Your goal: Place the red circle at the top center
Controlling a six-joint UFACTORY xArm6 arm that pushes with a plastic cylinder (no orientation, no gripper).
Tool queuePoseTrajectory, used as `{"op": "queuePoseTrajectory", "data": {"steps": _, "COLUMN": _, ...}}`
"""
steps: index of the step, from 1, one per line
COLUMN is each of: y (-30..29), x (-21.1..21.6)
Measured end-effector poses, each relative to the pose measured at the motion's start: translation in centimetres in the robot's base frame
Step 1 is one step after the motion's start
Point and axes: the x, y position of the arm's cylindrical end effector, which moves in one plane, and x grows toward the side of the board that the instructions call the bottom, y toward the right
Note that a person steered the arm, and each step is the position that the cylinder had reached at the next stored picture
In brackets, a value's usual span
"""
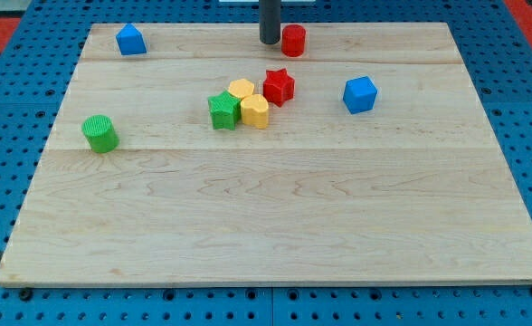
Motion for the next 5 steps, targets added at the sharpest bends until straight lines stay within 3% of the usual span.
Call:
{"op": "queuePoseTrajectory", "data": {"steps": 1, "y": 0.9, "x": 4.5}}
{"op": "queuePoseTrajectory", "data": {"steps": 3, "y": 8.1, "x": 1.9}}
{"op": "queuePoseTrajectory", "data": {"steps": 4, "y": 8.2, "x": 0.5}}
{"op": "queuePoseTrajectory", "data": {"steps": 5, "y": 4.4, "x": 0.4}}
